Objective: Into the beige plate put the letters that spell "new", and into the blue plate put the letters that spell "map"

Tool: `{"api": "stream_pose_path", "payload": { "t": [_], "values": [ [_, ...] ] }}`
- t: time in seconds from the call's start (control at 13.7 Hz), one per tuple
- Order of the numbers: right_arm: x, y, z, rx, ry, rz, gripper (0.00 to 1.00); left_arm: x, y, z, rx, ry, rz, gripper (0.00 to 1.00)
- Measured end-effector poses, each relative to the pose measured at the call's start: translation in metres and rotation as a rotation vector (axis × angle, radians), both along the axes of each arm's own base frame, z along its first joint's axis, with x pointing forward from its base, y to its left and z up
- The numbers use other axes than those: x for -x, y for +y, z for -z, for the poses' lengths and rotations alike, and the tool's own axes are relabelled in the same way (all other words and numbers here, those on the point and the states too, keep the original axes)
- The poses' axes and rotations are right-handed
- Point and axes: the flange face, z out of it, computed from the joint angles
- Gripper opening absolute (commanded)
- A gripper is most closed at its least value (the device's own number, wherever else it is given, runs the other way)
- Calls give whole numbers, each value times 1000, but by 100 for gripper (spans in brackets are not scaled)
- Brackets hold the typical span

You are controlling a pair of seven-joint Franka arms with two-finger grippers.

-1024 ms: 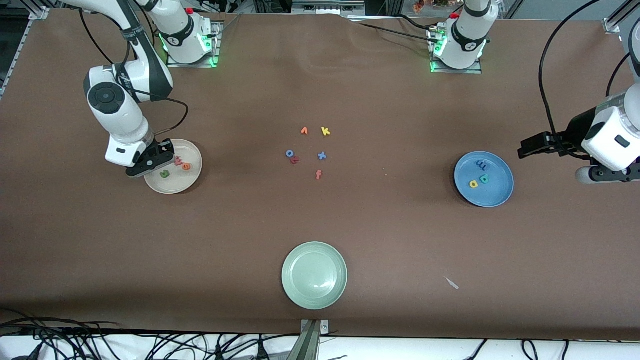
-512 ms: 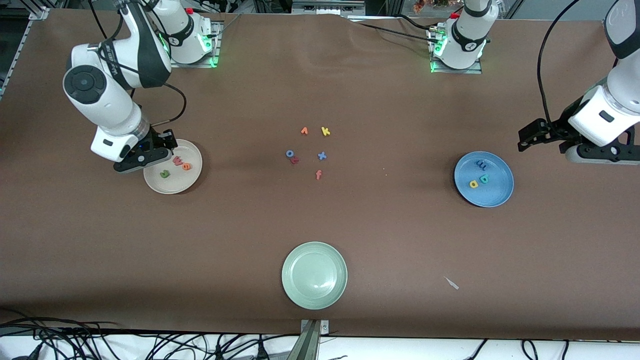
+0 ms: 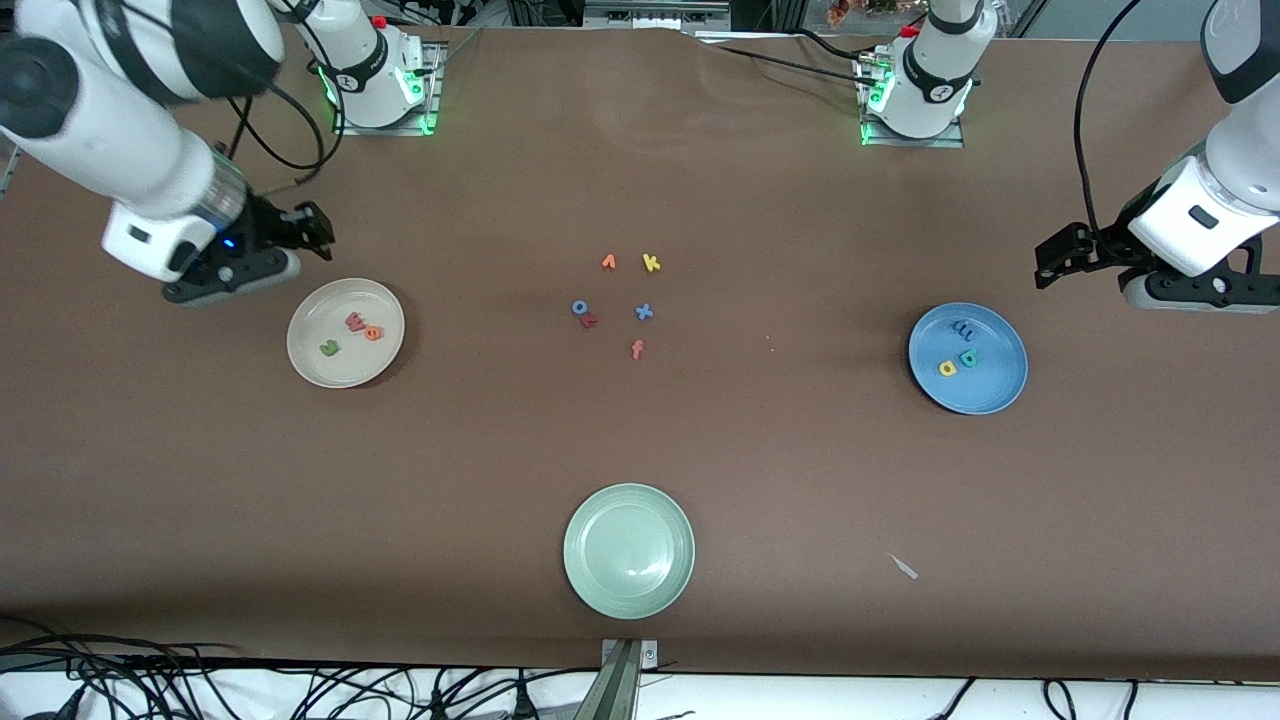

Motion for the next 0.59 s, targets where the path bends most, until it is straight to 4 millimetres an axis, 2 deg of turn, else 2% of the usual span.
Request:
{"api": "stream_pose_path", "payload": {
  "t": [0.15, 0.29, 0.37, 0.59],
  "values": [
    [6, -1, -38, 2, 9, 1, 76, 1, -2, 0, 0, 3, 4, 100],
    [8, -8, -62, 2, 12, 13, 82, 1, -2, -1, 0, 3, 4, 100],
    [7, -16, -69, 0, 4, 27, 87, 1, -2, -1, 0, 2, 5, 100],
    [-2, -53, -71, -42, -13, 60, 87, 2, -2, -1, -1, 14, 4, 100]
  ]
}}
